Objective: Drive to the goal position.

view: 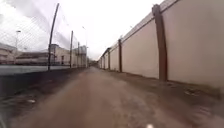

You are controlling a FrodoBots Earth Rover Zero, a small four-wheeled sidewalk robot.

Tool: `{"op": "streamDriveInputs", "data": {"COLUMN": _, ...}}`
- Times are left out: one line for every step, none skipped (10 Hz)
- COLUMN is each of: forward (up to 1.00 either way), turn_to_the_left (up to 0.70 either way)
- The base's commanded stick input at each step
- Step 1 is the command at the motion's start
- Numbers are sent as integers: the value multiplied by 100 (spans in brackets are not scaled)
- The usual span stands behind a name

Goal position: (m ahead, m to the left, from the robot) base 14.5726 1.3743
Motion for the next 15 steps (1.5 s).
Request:
{"op": "streamDriveInputs", "data": {"forward": 70, "turn_to_the_left": 0}}
{"op": "streamDriveInputs", "data": {"forward": 70, "turn_to_the_left": 0}}
{"op": "streamDriveInputs", "data": {"forward": 70, "turn_to_the_left": 0}}
{"op": "streamDriveInputs", "data": {"forward": 70, "turn_to_the_left": 0}}
{"op": "streamDriveInputs", "data": {"forward": 70, "turn_to_the_left": 0}}
{"op": "streamDriveInputs", "data": {"forward": 70, "turn_to_the_left": 0}}
{"op": "streamDriveInputs", "data": {"forward": 70, "turn_to_the_left": 0}}
{"op": "streamDriveInputs", "data": {"forward": 70, "turn_to_the_left": 0}}
{"op": "streamDriveInputs", "data": {"forward": 70, "turn_to_the_left": 0}}
{"op": "streamDriveInputs", "data": {"forward": 70, "turn_to_the_left": 0}}
{"op": "streamDriveInputs", "data": {"forward": 70, "turn_to_the_left": 5}}
{"op": "streamDriveInputs", "data": {"forward": 70, "turn_to_the_left": 13}}
{"op": "streamDriveInputs", "data": {"forward": 70, "turn_to_the_left": 22}}
{"op": "streamDriveInputs", "data": {"forward": 70, "turn_to_the_left": 31}}
{"op": "streamDriveInputs", "data": {"forward": 70, "turn_to_the_left": 35}}
